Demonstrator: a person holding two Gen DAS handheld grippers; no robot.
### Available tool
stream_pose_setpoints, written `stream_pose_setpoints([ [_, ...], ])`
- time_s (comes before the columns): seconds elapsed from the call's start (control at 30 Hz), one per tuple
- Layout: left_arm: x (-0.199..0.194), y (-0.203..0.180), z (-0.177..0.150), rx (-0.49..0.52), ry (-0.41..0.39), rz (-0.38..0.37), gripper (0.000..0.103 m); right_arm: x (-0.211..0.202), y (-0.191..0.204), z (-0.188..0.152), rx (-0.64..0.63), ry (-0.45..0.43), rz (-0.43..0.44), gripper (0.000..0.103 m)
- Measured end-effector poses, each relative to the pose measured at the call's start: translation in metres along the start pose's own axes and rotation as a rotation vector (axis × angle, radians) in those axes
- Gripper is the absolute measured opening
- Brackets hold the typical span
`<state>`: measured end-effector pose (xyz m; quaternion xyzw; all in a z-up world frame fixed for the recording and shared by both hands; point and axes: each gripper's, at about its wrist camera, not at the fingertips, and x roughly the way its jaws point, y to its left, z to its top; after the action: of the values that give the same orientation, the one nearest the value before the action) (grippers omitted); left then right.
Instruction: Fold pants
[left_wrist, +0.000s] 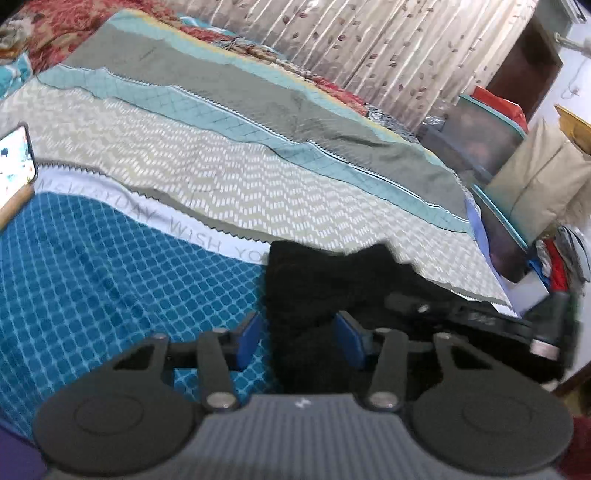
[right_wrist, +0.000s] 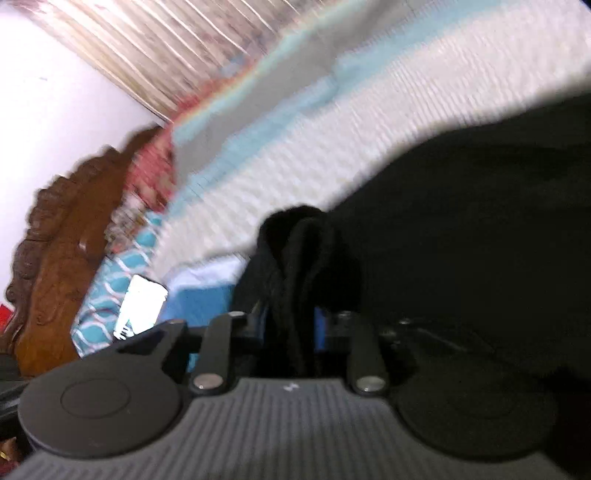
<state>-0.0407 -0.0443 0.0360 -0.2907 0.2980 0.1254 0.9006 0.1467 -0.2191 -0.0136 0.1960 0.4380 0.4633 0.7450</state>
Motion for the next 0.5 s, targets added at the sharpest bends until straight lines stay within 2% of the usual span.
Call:
stream_pose_setpoints([
  [0.1,0.017,-0.014,-0.002,0.057,0.026,-0.008,0.044,-0.007,0.005,0.002,-0.099,-0.078,-0.054,0.027],
  [0.13,0.024,-0.02,-0.002,0.075,0.038,-0.013,0.043,-0.001,0.002,0.001,-0.124,-0.068,-0.11,0.029],
  [0.17,0.03,-0.028,-0.004,0.094,0.052,-0.017,0.04,0.007,-0.006,-0.002,-0.128,-0.027,-0.183,0.036],
  [0.2,0.034,-0.036,-0.005,0.116,0.065,-0.019,0.039,0.011,-0.013,-0.003,-0.107,-0.003,-0.216,0.04],
  [0.3,0.056,-0.053,-0.011,0.188,0.11,-0.007,0.037,-0.008,-0.03,0.002,0.018,-0.007,-0.155,0.044],
  [0.4,0.084,-0.056,-0.024,0.244,0.21,0.053,0.036,-0.048,-0.036,0.014,0.013,-0.14,-0.154,0.045],
  [0.5,0.092,-0.056,-0.031,0.29,0.209,0.071,0.036,-0.095,-0.057,0.015,0.014,-0.283,-0.22,0.047],
])
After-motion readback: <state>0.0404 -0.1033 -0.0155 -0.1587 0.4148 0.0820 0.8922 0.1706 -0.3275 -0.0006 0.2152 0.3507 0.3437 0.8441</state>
